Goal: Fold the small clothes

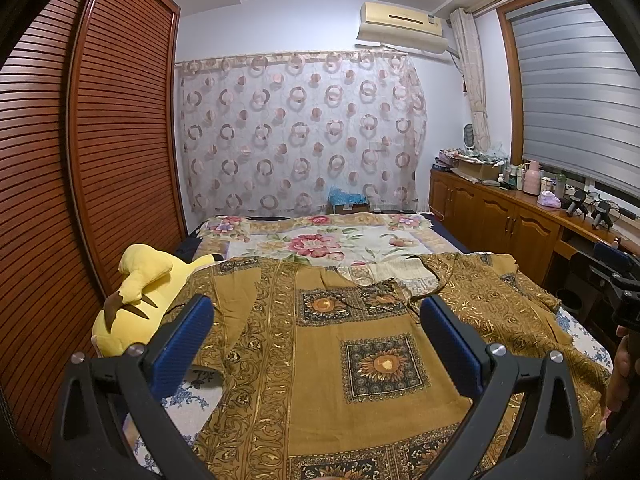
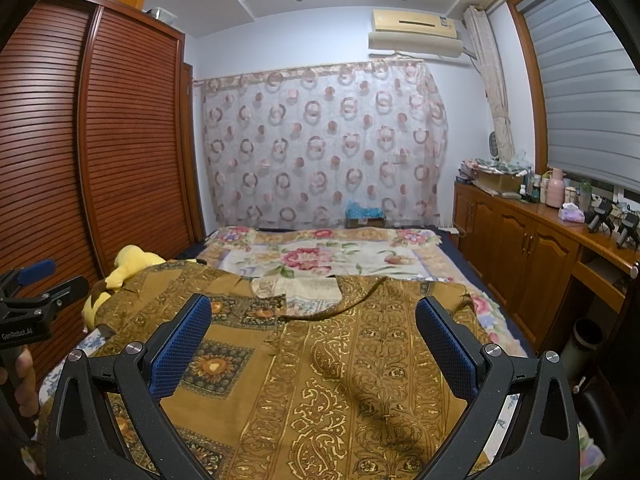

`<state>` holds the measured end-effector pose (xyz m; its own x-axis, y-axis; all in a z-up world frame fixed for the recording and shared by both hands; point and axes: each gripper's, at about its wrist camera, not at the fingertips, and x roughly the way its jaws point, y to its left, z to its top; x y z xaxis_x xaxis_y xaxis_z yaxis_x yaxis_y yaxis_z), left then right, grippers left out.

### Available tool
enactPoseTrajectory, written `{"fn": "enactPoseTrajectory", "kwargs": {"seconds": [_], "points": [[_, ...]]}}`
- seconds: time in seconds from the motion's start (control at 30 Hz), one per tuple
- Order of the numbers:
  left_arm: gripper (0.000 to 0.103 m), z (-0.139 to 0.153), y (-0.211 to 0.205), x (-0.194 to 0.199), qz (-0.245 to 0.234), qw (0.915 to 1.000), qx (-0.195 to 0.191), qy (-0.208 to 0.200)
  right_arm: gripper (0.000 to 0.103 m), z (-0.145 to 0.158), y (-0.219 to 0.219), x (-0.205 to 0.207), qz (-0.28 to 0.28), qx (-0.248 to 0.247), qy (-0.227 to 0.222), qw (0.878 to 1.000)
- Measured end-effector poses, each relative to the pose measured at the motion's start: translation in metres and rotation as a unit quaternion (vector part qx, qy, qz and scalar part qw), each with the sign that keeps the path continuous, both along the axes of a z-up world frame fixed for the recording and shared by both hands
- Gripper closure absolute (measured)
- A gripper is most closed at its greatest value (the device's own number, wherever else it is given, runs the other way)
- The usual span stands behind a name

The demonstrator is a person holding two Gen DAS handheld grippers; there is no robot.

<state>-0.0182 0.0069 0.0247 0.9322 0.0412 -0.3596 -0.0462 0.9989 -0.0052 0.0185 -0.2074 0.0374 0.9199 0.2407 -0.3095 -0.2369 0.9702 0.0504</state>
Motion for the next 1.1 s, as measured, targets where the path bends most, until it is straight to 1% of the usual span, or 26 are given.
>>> {"fn": "enactPoseTrajectory", "kwargs": {"seconds": [0.13,0.3,0.33,0.37,0.57,0.83,0.93,1.0,1.1], "points": [[0.000,-0.001,0.000,0.000,0.000,1.0000,0.001,0.001,0.000,0.002,-0.002,-0.001,0.002,-0.001,0.002,1.000],[0.000,-0.005,0.003,0.004,0.004,0.9999,0.004,0.012,0.000,-0.003,0.008,0.007,0.012,0.000,0.011,1.000],[0.000,-0.008,0.002,0.004,0.005,0.9999,0.006,0.014,0.000,-0.001,0.025,0.011,0.016,0.000,0.012,1.000],[0.000,-0.009,0.004,0.004,0.006,0.9998,0.008,0.015,0.000,-0.002,0.031,0.013,0.021,-0.001,0.014,1.000],[0.000,-0.029,0.022,0.010,0.016,0.9992,0.008,0.037,0.000,-0.013,0.043,0.019,0.050,-0.002,0.027,0.998],[0.000,-0.057,0.064,0.017,0.029,0.9969,0.011,0.073,0.000,-0.038,0.054,0.031,0.093,-0.012,0.064,0.994],[0.000,-0.070,0.084,0.021,0.035,0.9950,0.008,0.094,0.000,-0.047,0.062,0.038,0.107,-0.018,0.079,0.991],[0.000,-0.076,0.095,0.024,0.040,0.9938,0.007,0.104,0.000,-0.052,0.067,0.040,0.115,-0.024,0.084,0.990],[0.000,-0.086,0.113,0.026,0.036,0.9921,0.003,0.121,0.000,-0.056,0.076,0.044,0.126,-0.037,0.089,0.987]]}}
